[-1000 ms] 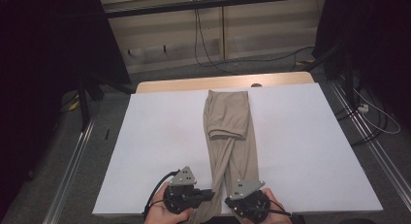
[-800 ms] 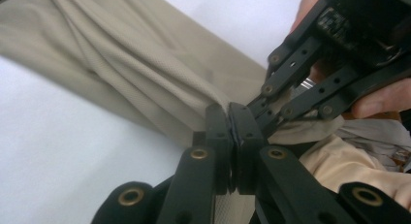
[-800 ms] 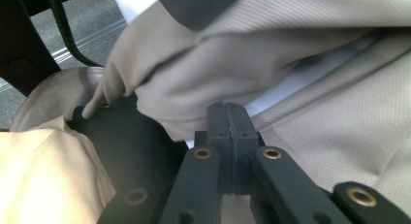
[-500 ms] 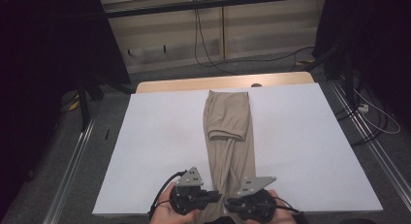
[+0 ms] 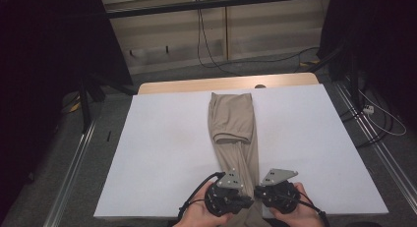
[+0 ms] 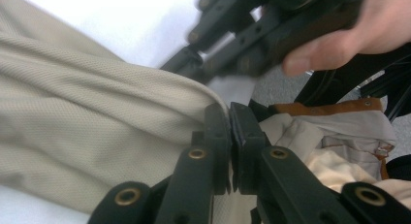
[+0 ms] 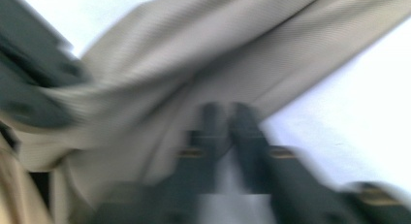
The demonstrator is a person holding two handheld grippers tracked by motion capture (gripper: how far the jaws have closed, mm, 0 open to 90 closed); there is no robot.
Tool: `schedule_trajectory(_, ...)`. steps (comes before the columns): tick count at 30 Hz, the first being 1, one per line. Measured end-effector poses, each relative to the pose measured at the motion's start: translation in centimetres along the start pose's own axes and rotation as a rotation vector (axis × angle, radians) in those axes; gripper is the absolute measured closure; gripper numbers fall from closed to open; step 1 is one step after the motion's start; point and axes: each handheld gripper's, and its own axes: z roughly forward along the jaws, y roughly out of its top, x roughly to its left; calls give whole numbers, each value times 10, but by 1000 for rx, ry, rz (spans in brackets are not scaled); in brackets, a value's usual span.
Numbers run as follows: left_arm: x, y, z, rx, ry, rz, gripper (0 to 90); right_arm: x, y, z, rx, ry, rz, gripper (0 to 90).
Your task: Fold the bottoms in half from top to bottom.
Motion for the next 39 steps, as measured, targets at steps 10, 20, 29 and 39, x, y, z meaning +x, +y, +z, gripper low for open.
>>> schedule_trajectory(10,7,-14,7,48,30,-11,854,-27,-2,-20,19,-11,33,900)
schedule_trajectory(20,0,-12,12,40,1,-20,867,-36,-18,-30,13,-36,54,900)
schedule_trajectory(29,-1,-14,11,49,-30,-32,693,-22,8,-25,-103,60,44,732)
schedule_trajectory(39,34,-34,-17,-13,118,-79,691,-14,19,9,-7,67,36,823)
